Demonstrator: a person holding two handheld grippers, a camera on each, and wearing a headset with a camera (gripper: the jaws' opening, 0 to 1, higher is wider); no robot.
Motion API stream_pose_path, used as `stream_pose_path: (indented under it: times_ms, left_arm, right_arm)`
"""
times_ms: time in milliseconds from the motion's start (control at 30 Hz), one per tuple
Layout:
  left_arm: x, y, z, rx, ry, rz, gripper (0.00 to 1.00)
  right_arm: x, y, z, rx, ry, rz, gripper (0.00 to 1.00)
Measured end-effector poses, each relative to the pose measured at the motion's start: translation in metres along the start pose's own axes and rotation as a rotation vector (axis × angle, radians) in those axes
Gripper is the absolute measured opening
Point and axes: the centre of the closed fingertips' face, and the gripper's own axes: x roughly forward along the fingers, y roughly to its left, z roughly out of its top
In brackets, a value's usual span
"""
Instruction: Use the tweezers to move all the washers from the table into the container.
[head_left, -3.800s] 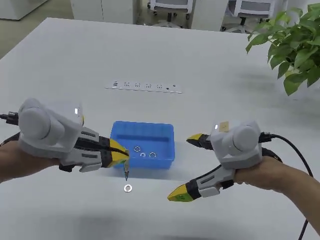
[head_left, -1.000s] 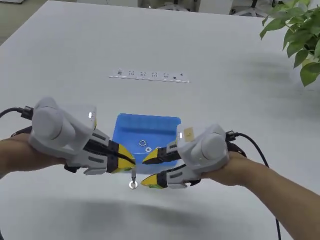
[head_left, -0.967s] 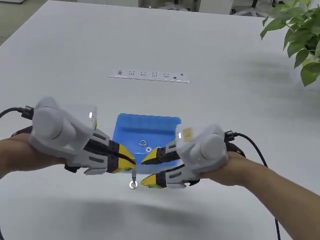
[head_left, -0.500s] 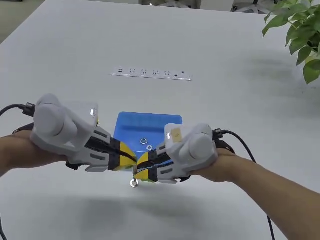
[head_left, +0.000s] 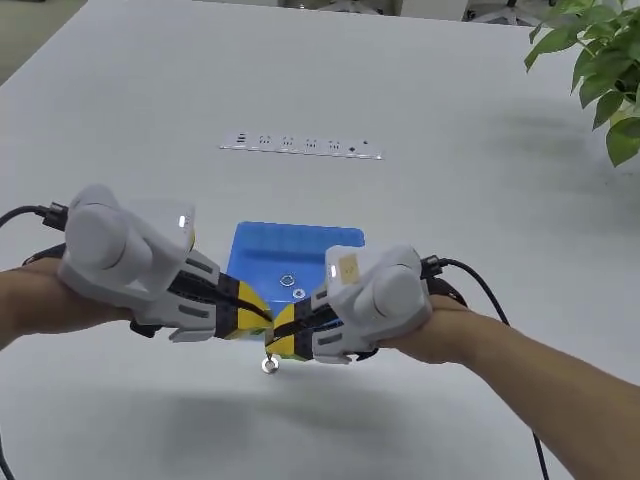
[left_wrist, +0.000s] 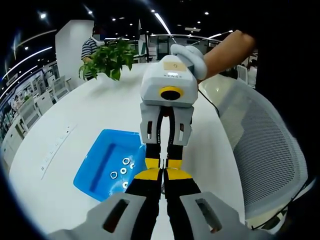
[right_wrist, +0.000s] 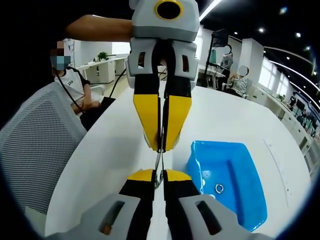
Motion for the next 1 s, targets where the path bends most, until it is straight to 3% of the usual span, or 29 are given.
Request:
stream_pose_path:
  times_ms: [800,1000]
  left_arm:
    - [-0.0028,0.0000,0.0056,-0.023,-0.019,0.016,0.06]
    - [-0.0049,-0.0007,0.0084,-0.035,-0.035,0.022,0.12]
  right_arm:
    - [-0.0038,-0.0004,0.0039,0.031,-0.011,-0.007,0.07]
    - [-0.0071,-0.0017,0.0064,0.038,-0.014,-0.016,0.07]
